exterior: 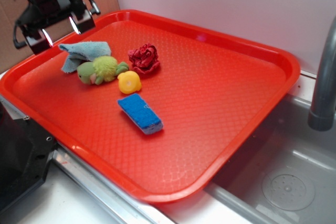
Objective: Grab the blue cloth.
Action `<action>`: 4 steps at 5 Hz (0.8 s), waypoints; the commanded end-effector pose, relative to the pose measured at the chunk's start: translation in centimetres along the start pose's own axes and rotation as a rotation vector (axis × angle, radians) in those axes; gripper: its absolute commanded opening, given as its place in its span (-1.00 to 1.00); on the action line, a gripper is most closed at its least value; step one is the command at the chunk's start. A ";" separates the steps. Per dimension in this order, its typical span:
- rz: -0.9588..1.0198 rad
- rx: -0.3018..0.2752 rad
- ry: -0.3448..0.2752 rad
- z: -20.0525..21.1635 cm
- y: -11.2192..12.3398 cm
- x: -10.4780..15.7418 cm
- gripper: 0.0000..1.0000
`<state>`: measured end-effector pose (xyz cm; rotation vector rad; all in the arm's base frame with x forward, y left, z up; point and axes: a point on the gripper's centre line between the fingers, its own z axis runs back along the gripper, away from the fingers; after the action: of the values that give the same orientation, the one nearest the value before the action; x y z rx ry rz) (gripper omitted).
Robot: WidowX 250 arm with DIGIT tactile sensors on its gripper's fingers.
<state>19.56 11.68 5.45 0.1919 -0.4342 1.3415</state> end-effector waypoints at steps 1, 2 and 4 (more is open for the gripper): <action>0.005 -0.042 0.005 -2.8 0.6 0.4 1.00; -0.012 -0.039 0.024 -4.1 0.4 0.2 0.91; -0.017 -0.053 0.034 -3.8 0.6 0.1 -1.00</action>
<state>20.50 12.70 1.48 0.1333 -0.4202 1.2986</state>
